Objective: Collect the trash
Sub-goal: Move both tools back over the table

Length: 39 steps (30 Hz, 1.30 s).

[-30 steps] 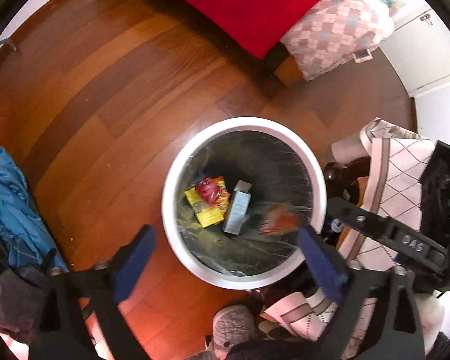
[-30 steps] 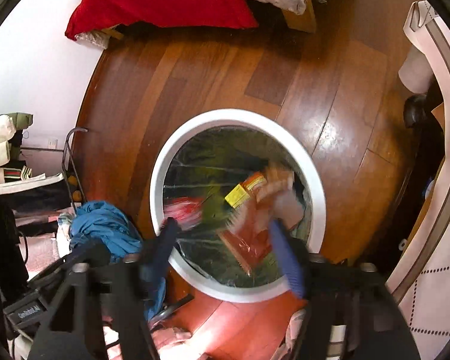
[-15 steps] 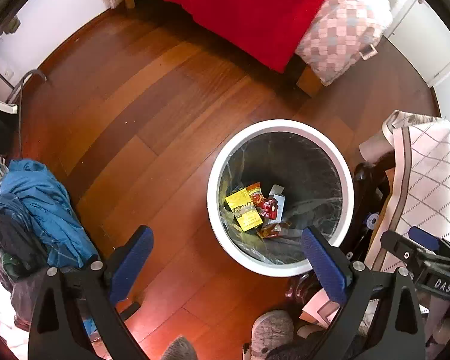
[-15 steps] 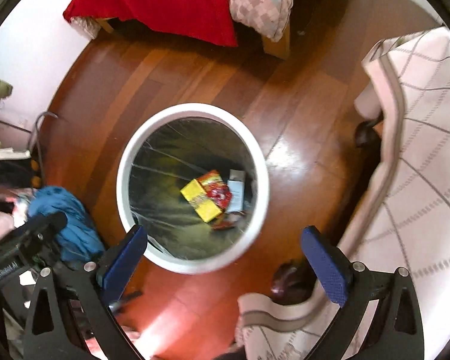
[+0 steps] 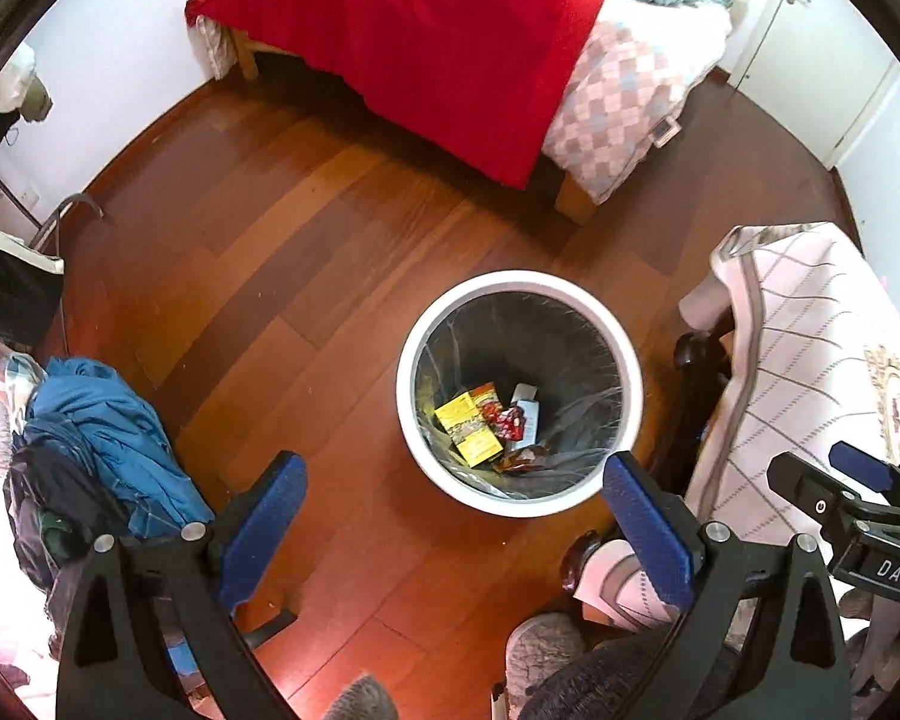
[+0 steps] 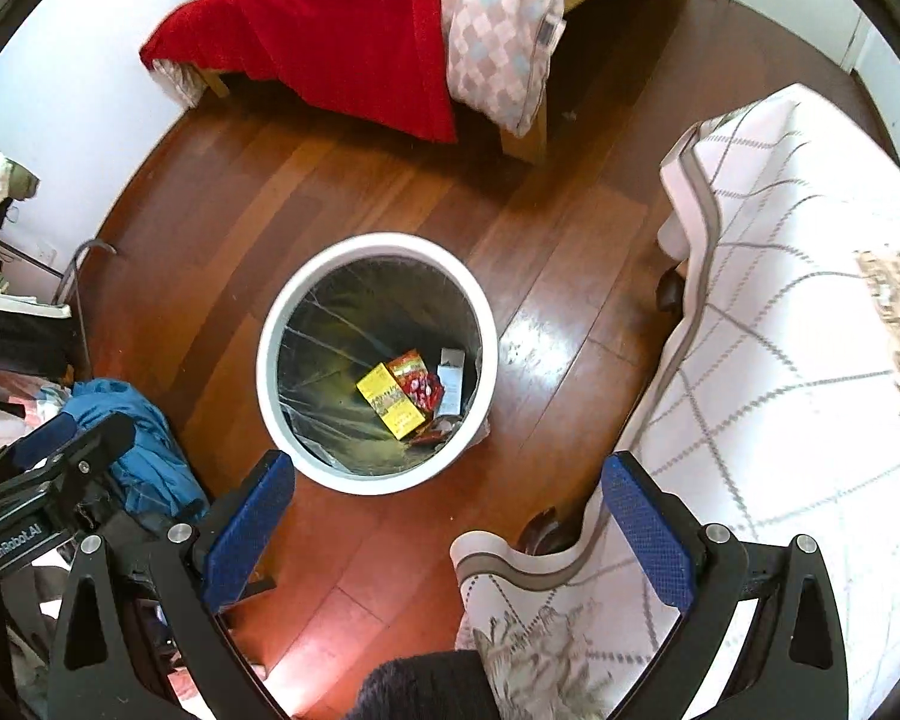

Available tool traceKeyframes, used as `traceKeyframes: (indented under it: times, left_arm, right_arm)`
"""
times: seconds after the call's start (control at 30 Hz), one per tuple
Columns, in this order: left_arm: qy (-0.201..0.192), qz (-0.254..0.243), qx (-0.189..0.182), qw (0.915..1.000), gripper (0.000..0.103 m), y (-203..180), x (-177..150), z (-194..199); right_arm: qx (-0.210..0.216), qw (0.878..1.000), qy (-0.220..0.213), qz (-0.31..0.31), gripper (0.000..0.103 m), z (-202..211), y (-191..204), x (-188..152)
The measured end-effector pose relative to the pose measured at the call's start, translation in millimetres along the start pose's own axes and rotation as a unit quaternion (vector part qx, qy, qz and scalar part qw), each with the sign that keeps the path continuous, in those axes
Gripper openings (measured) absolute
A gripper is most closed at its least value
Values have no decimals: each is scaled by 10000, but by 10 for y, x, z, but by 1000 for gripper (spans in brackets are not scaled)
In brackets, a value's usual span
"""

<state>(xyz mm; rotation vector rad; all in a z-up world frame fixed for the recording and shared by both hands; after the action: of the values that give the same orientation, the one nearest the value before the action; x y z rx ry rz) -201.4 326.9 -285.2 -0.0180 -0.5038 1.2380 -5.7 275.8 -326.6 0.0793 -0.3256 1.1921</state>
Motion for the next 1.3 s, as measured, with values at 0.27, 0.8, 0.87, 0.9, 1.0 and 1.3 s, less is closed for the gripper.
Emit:
traceKeyframes:
  times: [0.27, 0.8, 0.87, 0.9, 1.0, 1.3]
  left_arm:
    - [-309, -182, -85, 9993, 101, -271, -92, 513]
    - [-804, -1151, -180, 9899, 101, -1609, -410, 1053]
    - [-706, -1389, -291, 9874, 101, -1928, -507, 902]
    - [-633, -1506, -340, 9860, 101, -2085, -558, 804]
    - [-263, -1845, -580, 9808, 101, -2641, -754, 369]
    - [692, -2771, -644, 9562, 101, -4137, -1303, -885]
  right_arm:
    - [136, 9984, -556, 9, 103, 755, -119, -129]
    - [1039, 9766, -1087, -1535, 103, 1782, -1420, -905]
    - [980, 9721, -1073, -1840, 103, 1815, -1773, -1095]
    - [909, 9700, -1052, -1995, 103, 1810, -1952, -1177]
    - [603, 9618, -941, -2500, 103, 1749, -2580, -1512]
    - [-799, 9219, -193, -3787, 82, 1272, -4681, -2470]
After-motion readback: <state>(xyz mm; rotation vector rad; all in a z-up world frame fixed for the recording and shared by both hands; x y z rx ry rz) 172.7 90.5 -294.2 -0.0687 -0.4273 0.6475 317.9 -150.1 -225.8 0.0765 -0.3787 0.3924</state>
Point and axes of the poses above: each gripper's, at about its wrist camera, not at the fingertips, and z roughly against the way its jaws point, y to its left, x to its top, the point moved 2 cm from there along -z, roughly the way its jaws point, and after that the axes turned 13 degrees about -x, right-handed, at the moved point
